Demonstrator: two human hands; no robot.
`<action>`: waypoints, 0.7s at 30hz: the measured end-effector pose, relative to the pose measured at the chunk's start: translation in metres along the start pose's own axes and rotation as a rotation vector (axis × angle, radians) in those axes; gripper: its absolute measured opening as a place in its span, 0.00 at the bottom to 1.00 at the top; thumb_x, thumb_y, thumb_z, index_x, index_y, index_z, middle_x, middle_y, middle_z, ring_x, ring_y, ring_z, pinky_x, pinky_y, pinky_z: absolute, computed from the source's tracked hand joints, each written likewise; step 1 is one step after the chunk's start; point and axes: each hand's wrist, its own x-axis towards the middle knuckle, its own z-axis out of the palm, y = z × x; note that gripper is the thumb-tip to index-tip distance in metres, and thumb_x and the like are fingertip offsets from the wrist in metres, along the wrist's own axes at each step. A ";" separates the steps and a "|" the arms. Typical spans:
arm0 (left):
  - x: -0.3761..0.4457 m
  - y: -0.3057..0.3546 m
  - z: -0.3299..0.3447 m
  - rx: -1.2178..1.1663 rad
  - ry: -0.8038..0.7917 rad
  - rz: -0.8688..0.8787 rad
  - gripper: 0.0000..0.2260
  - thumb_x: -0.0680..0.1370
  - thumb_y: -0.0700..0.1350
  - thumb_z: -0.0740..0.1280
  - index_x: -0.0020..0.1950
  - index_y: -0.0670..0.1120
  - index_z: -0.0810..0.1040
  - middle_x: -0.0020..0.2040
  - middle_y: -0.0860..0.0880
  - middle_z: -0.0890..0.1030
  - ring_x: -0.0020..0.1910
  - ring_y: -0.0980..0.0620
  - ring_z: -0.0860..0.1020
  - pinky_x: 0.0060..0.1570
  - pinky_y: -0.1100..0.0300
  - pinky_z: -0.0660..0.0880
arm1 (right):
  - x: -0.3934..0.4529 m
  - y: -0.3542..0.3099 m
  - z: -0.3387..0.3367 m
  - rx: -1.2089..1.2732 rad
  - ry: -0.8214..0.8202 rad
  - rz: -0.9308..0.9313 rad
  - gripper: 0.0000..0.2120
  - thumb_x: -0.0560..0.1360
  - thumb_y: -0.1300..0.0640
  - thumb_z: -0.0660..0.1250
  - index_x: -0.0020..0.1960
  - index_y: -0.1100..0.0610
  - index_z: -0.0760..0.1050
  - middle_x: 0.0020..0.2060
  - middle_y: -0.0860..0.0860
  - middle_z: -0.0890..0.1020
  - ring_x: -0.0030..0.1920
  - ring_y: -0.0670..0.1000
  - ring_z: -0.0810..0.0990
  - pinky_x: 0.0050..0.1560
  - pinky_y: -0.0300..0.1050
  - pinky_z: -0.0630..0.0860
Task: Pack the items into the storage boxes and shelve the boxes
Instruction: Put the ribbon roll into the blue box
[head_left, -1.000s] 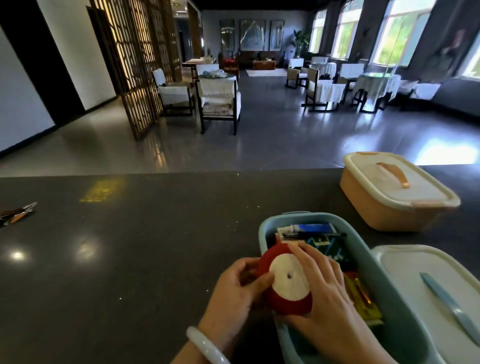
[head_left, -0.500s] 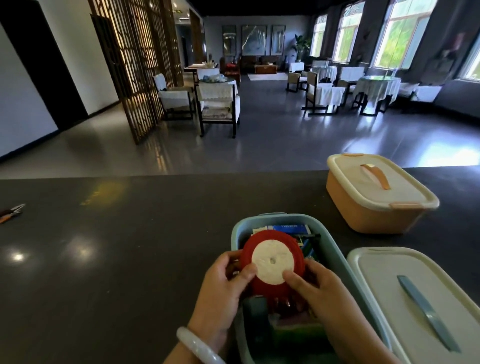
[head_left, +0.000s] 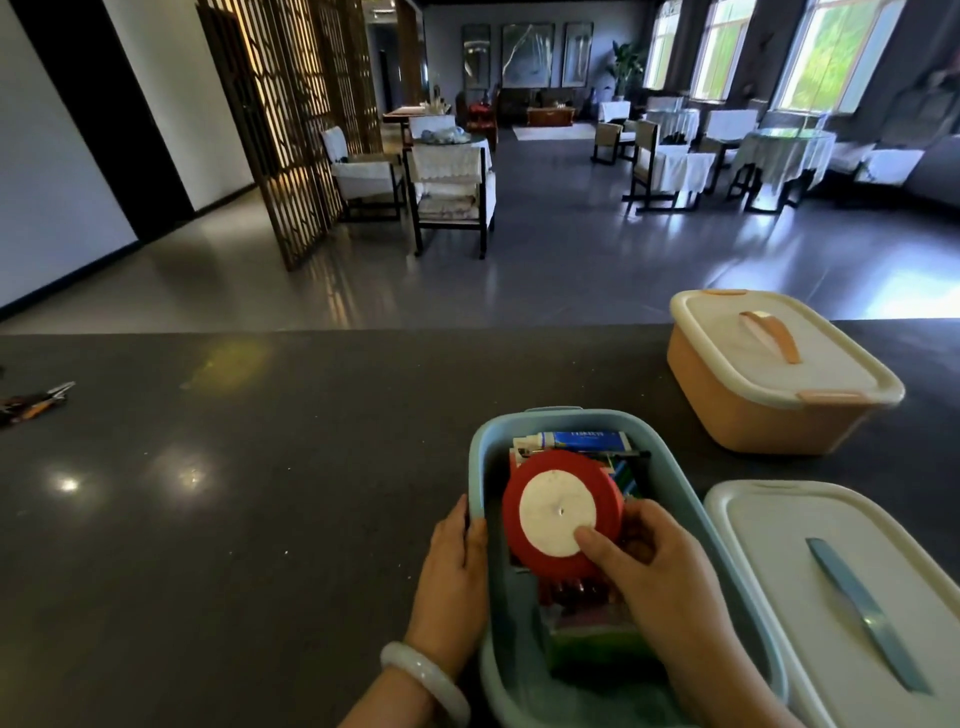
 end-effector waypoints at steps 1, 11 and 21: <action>0.000 -0.002 0.001 -0.013 -0.005 0.001 0.17 0.82 0.55 0.54 0.71 0.58 0.65 0.69 0.51 0.70 0.64 0.54 0.72 0.65 0.51 0.70 | -0.002 0.001 0.002 -0.038 0.006 -0.009 0.16 0.68 0.48 0.74 0.52 0.45 0.72 0.46 0.43 0.80 0.47 0.44 0.80 0.40 0.39 0.80; 0.000 -0.007 0.003 -0.021 0.001 0.040 0.06 0.80 0.58 0.54 0.52 0.71 0.66 0.52 0.67 0.68 0.48 0.70 0.72 0.39 0.73 0.67 | -0.009 -0.001 0.029 -0.306 -0.049 -0.035 0.18 0.68 0.46 0.74 0.52 0.44 0.69 0.44 0.39 0.73 0.47 0.44 0.77 0.48 0.47 0.81; 0.002 -0.013 0.006 0.022 0.036 0.054 0.18 0.82 0.55 0.54 0.72 0.55 0.65 0.62 0.57 0.70 0.53 0.63 0.73 0.50 0.70 0.69 | -0.013 0.000 0.057 -0.537 -0.084 -0.092 0.14 0.71 0.45 0.71 0.55 0.47 0.75 0.47 0.41 0.72 0.43 0.38 0.72 0.42 0.30 0.68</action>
